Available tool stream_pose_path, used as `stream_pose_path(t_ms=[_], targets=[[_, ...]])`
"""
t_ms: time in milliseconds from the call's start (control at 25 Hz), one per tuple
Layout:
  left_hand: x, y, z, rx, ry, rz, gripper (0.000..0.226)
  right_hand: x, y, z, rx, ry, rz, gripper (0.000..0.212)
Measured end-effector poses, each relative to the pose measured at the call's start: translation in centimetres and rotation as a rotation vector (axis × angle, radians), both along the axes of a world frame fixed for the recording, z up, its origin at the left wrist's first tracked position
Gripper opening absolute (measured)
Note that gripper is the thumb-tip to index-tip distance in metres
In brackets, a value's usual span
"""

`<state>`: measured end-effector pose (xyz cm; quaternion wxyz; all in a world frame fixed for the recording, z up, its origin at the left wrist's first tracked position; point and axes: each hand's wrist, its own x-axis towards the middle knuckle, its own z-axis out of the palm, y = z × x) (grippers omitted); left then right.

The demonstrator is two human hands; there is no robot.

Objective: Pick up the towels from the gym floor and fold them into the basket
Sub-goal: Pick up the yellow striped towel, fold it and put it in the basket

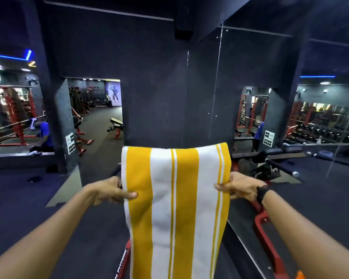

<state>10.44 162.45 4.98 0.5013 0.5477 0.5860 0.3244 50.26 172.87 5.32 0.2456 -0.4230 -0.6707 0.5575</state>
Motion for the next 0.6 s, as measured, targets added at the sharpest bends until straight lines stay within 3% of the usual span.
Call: stream_pose_path(t_ms=[160, 240, 360, 400, 520, 600], targets=[[-0.2, -0.1, -1.4, -0.097, -0.032, 0.051, 0.043, -0.3, 0.0, -2.2, -0.044, 0.019, -0.084, 0.096], [0.7, -0.1, 0.0, -0.083, -0.072, 0.091, 0.037, -0.8, 0.4, -0.6, -0.048, 0.07, -0.092, 0.083], [1.4, 0.5, 2.6, 0.102, -0.243, 0.192, 0.032, -0.9, 1.3, 2.4, 0.008, 0.245, -0.062, 0.055], [1.1, 0.6, 3.2, 0.127, -0.204, 0.179, 0.039, -0.8, 1.2, 2.9, 0.017, 0.223, -0.043, 0.051], [-0.2, 0.4, 2.7, 0.042, 0.145, 0.134, 0.054, -0.6, 0.7, 1.4, 0.025, -0.064, -0.066, 0.026], [-0.3, 0.5, 2.3, 0.082, 0.075, 0.225, 0.042, -1.0, 0.3, 1.2, 0.074, -0.017, -0.169, 0.008]])
